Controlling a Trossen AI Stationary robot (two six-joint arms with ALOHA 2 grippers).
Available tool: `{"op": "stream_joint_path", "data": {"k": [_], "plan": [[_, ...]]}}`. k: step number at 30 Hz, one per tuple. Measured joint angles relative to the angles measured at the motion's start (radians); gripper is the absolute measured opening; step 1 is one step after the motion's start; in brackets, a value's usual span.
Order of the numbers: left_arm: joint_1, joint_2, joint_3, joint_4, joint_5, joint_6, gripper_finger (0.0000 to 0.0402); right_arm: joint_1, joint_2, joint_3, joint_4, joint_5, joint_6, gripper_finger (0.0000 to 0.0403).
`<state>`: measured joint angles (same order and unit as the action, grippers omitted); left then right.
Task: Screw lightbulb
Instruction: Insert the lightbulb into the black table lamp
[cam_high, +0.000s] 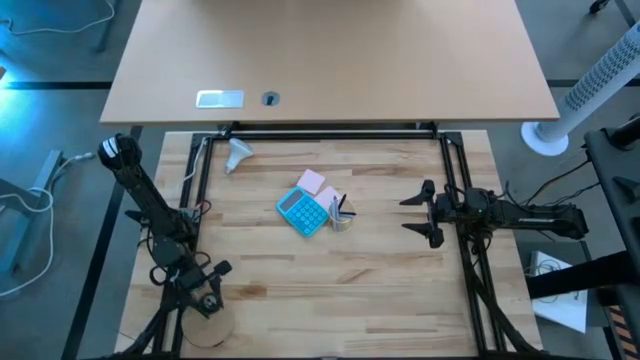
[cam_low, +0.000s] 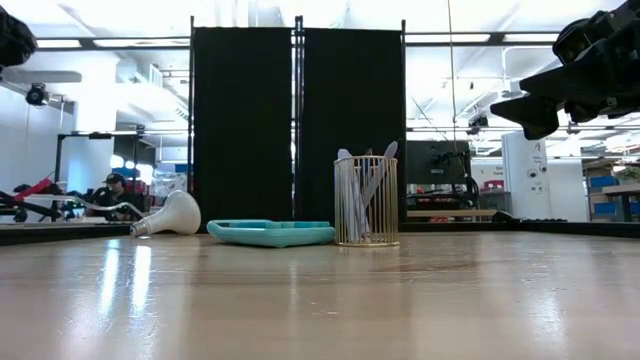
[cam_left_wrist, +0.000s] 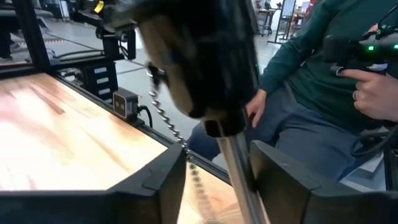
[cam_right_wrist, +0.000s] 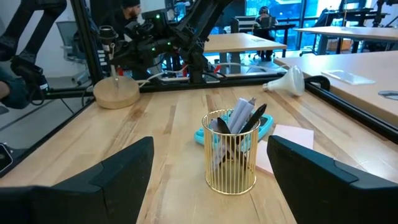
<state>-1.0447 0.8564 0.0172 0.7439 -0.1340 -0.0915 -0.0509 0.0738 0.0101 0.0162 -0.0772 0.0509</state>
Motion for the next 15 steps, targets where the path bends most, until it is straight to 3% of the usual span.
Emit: {"op": "stream_joint_path", "data": {"k": [10, 15], "plan": [[0.000, 0.042, 0.001, 0.023, 0.011, -0.057, 0.0102, 0.000, 0.000, 0.000, 0.000, 0.000, 0.000, 0.0309], [0.000, 0.028, 0.001, 0.019, 0.021, -0.066, 0.0043, 0.000, 0.000, 0.000, 0.000, 0.000, 0.000, 0.0309]]}}
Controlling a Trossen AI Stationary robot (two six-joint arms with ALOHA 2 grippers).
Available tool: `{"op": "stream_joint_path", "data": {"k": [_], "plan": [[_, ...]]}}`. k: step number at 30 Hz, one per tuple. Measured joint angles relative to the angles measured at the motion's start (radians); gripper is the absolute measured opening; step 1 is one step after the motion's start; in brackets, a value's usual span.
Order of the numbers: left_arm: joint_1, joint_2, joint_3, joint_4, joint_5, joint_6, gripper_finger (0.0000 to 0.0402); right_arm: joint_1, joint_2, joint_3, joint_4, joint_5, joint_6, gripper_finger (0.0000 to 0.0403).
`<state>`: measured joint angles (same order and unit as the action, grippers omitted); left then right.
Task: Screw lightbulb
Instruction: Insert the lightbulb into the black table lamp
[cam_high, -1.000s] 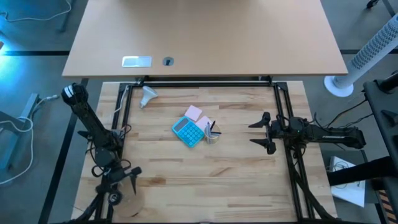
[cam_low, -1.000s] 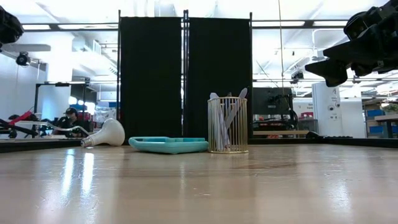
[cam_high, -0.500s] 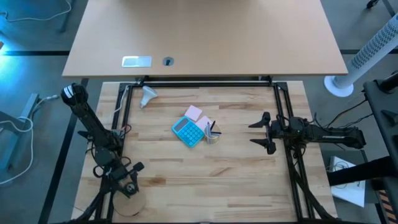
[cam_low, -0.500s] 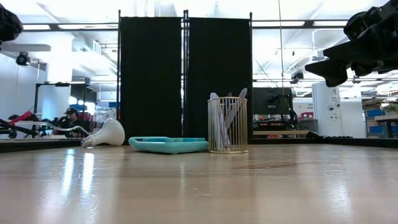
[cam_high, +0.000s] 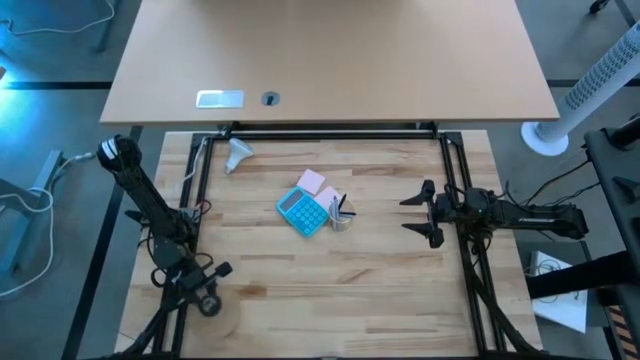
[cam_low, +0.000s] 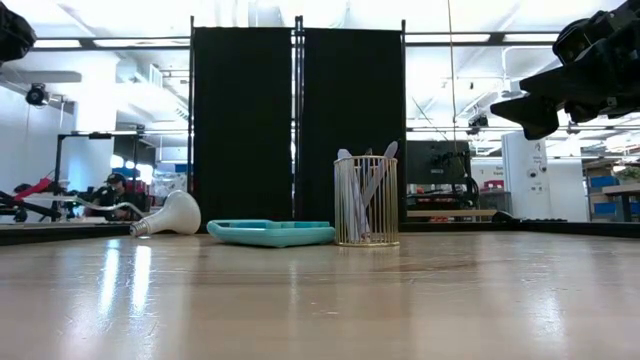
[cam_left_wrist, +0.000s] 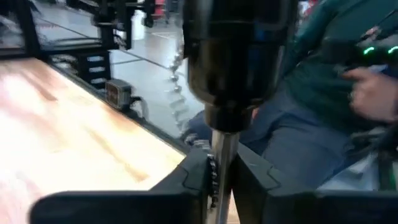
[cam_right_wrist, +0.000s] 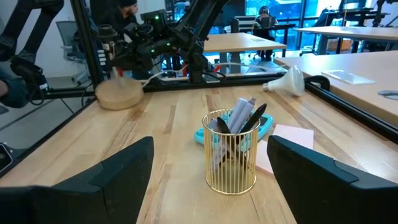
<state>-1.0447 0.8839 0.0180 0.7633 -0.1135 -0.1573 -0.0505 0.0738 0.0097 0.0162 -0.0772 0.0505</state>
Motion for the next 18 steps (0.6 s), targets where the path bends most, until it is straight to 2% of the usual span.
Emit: {"op": "stream_joint_path", "data": {"k": [2, 6, 10, 14, 18], "plan": [[0.001, -0.003, 0.006, -0.003, -0.006, -0.005, 0.0029, 0.000, 0.000, 0.000, 0.000, 0.000, 0.000, 0.0309], [0.001, -0.004, 0.054, -0.036, -0.008, 0.032, 0.0029, 0.000, 0.000, 0.000, 0.000, 0.000, 0.000, 0.0309], [0.021, -0.001, 0.116, -0.076, -0.142, 0.112, 0.0031, 0.000, 0.000, 0.000, 0.000, 0.000, 0.000, 0.0309], [0.074, 0.000, 0.163, -0.135, -0.337, 0.145, 0.0037, 0.000, 0.000, 0.000, 0.000, 0.000, 0.000, 0.0309], [0.166, -0.002, 0.167, -0.086, -0.383, 0.172, 0.0039, 0.000, 0.000, 0.000, 0.000, 0.000, 0.000, 0.0309]]}}
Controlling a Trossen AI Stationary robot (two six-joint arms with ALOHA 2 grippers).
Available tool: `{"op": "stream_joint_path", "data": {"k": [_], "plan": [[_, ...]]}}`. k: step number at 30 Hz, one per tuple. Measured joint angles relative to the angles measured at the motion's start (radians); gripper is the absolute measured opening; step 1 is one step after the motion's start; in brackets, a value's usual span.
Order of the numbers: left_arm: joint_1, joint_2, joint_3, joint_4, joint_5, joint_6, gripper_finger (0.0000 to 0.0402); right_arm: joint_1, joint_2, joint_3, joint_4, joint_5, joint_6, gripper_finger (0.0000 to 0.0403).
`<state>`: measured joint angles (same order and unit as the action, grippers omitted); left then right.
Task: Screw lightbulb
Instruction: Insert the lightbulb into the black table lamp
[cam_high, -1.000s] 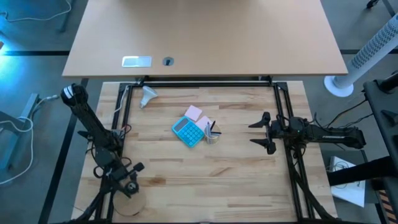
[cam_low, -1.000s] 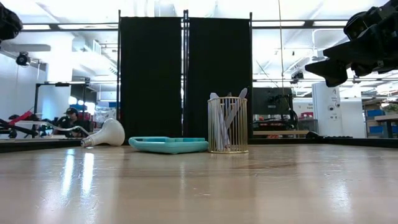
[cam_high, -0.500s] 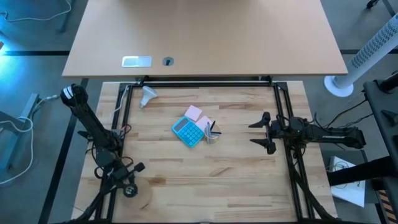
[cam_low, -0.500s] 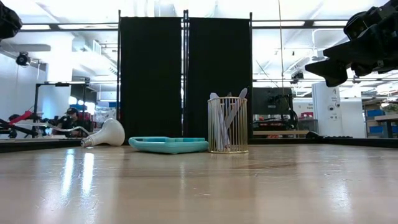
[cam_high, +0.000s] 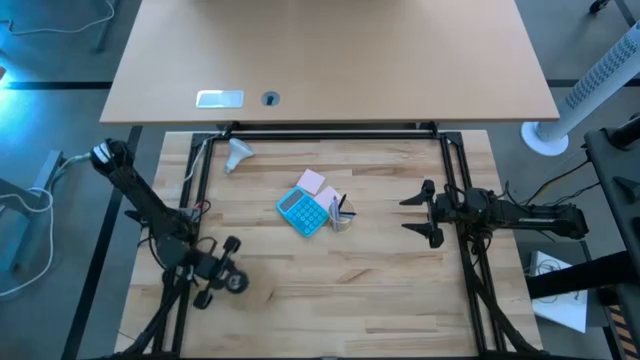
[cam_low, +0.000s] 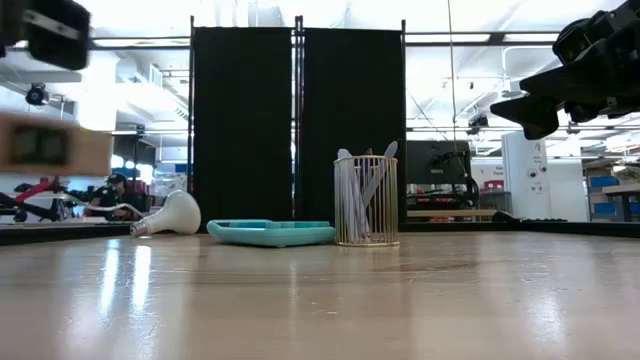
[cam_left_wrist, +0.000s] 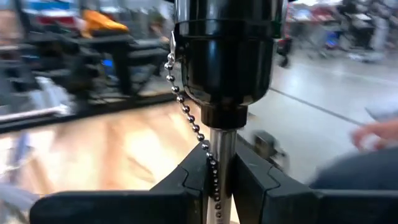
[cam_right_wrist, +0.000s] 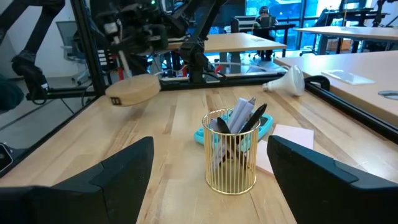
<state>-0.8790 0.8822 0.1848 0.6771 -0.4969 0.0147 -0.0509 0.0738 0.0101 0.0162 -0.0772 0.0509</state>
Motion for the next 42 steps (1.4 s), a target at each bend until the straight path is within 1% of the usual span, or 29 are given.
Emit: {"op": "stream_joint_path", "data": {"k": [3, 7, 11, 13, 15, 16, 18, 20, 25, 29, 31, 35, 38, 40, 42], "plan": [[0.106, 0.001, -0.001, 0.026, -0.002, -0.001, 0.0039, 0.000, 0.000, 0.000, 0.000, 0.000, 0.000, 0.0309], [0.272, 0.001, -0.002, -0.003, -0.003, -0.036, 0.0037, 0.000, 0.000, 0.000, 0.000, 0.000, 0.000, 0.0309], [0.413, -0.005, -0.001, -0.098, -0.003, -0.049, 0.0037, 0.000, 0.000, 0.000, 0.000, 0.000, 0.000, 0.0309], [0.469, -0.012, 0.013, -0.180, 0.006, -0.068, 0.0037, 0.000, 0.000, 0.000, 0.000, 0.000, 0.000, 0.0309], [0.508, -0.026, 0.027, -0.259, 0.034, -0.091, 0.0037, 0.000, 0.000, 0.000, 0.000, 0.000, 0.000, 0.0309], [0.522, -0.040, 0.031, -0.294, 0.065, -0.099, 0.0037, 0.000, 0.000, 0.000, 0.000, 0.000, 0.000, 0.0309], [0.538, -0.077, 0.031, -0.327, 0.121, -0.107, 0.0037, 0.000, 0.000, 0.000, 0.000, 0.000, 0.000, 0.0309], [0.546, -0.130, 0.030, -0.337, 0.128, -0.103, 0.0037, 0.000, 0.000, 0.000, 0.000, 0.000, 0.000, 0.0309], [0.564, -0.267, 0.007, -0.341, 0.047, -0.096, 0.0037, 0.000, 0.000, 0.000, 0.000, 0.000, 0.000, 0.0309], [0.565, -0.336, -0.022, -0.338, -0.033, -0.114, 0.0037, 0.000, 0.000, 0.000, 0.000, 0.000, 0.000, 0.0309], [0.565, -0.340, -0.038, -0.332, -0.039, -0.138, 0.0037, 0.000, 0.000, 0.000, 0.000, 0.000, -0.026, 0.0309], [0.565, -0.309, -0.103, -0.229, -0.037, -0.203, 0.0037, 0.000, 0.000, 0.000, 0.001, 0.000, -0.274, 0.0309], [0.565, -0.263, -0.174, -0.114, -0.041, -0.246, 0.0037, 0.000, 0.000, 0.000, 0.003, 0.002, -0.406, 0.0309], [0.563, -0.234, -0.169, -0.100, -0.060, -0.248, 0.0037, 0.000, 0.000, 0.000, 0.019, 0.022, -0.457, 0.0309], [0.561, -0.203, -0.167, -0.065, -0.057, -0.210, 0.0037, -0.001, -0.001, 0.000, 0.030, 0.030, -0.507, 0.0309]]}}
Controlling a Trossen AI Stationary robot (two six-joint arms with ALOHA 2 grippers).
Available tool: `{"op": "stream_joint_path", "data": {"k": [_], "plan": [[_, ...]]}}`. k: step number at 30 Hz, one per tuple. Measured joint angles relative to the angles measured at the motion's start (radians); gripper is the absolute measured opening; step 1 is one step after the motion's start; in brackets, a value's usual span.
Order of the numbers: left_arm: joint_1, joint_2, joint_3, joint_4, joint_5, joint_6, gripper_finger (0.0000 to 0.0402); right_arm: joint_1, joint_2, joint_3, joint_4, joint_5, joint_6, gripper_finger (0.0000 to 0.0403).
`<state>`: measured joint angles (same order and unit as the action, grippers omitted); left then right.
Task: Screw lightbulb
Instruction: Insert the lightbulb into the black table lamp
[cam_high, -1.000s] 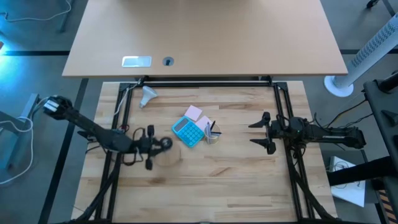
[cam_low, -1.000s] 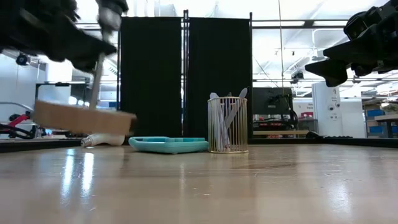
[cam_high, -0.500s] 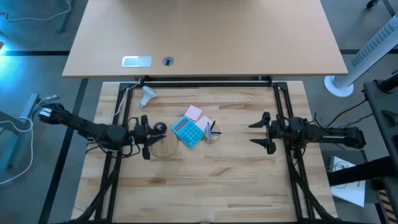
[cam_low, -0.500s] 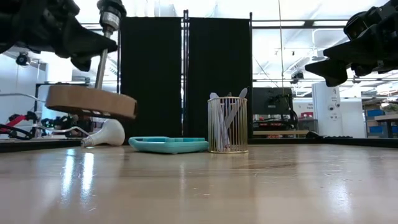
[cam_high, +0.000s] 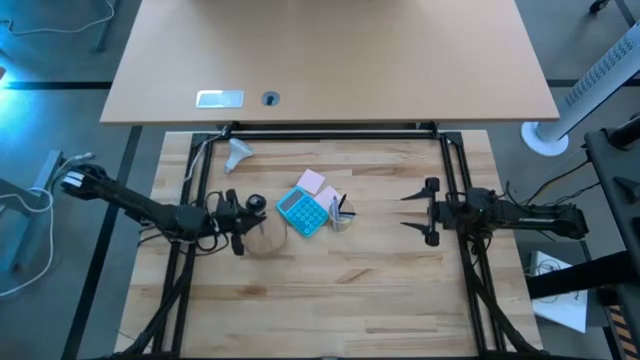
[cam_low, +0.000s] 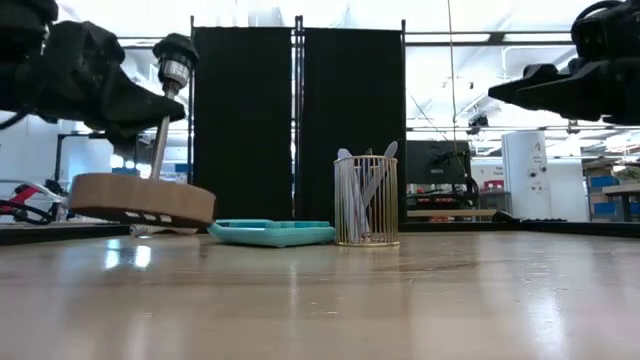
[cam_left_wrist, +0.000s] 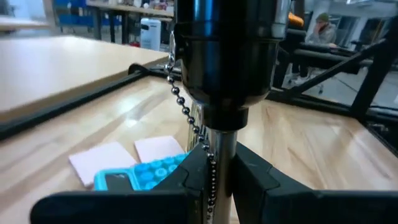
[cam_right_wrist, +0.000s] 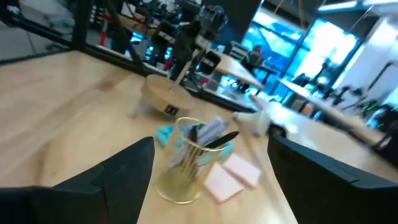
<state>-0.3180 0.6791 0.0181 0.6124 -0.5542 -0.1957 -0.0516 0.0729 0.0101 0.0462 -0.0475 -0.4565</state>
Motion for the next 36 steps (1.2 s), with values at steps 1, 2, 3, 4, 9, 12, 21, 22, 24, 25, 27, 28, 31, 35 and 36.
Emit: {"op": "stream_joint_path", "data": {"k": [1, 2, 3, 4, 9, 12, 21, 22, 24, 25, 27, 28, 31, 35, 36], "plan": [[-0.001, 0.016, 0.000, 0.031, 0.007, 0.023, 0.0037, 0.000, 0.000, 0.000, -0.002, 0.000, -0.032, 0.0309], [-0.001, 0.028, 0.000, 0.068, 0.014, 0.048, 0.0037, 0.000, 0.000, 0.000, -0.003, 0.000, -0.062, 0.0309], [-0.001, 0.038, 0.002, 0.106, 0.017, 0.061, 0.0037, -0.001, 0.000, 0.000, -0.004, 0.000, -0.093, 0.0309], [-0.002, 0.049, 0.004, 0.138, 0.017, 0.071, 0.0037, -0.001, 0.000, 0.000, -0.003, -0.001, -0.121, 0.0309], [-0.001, 0.105, 0.004, 0.140, -0.066, 0.082, 0.0039, -0.001, 0.000, 0.000, -0.007, -0.002, -0.143, 0.0309], [-0.001, 0.153, 0.004, 0.137, -0.107, 0.059, 0.0039, -0.001, 0.000, 0.000, 0.002, -0.002, -0.124, 0.0309], [-0.016, 0.302, 0.034, 0.180, -0.053, -0.021, 0.0040, -0.001, 0.001, 0.000, 0.007, -0.003, -0.045, 0.0309], [-0.015, 0.316, 0.039, 0.185, -0.056, -0.024, 0.0040, -0.001, 0.001, 0.000, 0.013, -0.004, -0.031, 0.0309], [-0.015, 0.343, 0.047, 0.192, -0.064, -0.028, 0.0040, -0.001, 0.001, 0.000, 0.037, -0.006, -0.001, 0.0309], [-0.015, 0.354, 0.051, 0.193, -0.065, -0.030, 0.0040, -0.001, 0.001, 0.000, 0.054, -0.006, 0.019, 0.0309], [-0.015, 0.369, 0.058, 0.192, -0.059, -0.030, 0.0041, -0.001, 0.001, 0.000, 0.094, -0.008, 0.080, 0.0309], [-0.015, 0.373, 0.061, 0.192, -0.052, -0.030, 0.0041, -0.001, 0.001, 0.000, 0.120, -0.008, 0.126, 0.0309], [-0.015, 0.377, 0.069, 0.183, -0.037, -0.032, 0.0043, -0.001, 0.001, 0.000, 0.189, -0.008, 0.281, 0.0309], [-0.015, 0.374, 0.068, 0.136, -0.023, -0.039, 0.0063, -0.001, 0.001, 0.000, 0.303, -0.006, 0.483, 0.0309], [-0.015, 0.369, 0.066, 0.117, -0.024, -0.046, 0.0070, -0.001, 0.001, 0.000, 0.330, -0.006, 0.533, 0.0309]]}}
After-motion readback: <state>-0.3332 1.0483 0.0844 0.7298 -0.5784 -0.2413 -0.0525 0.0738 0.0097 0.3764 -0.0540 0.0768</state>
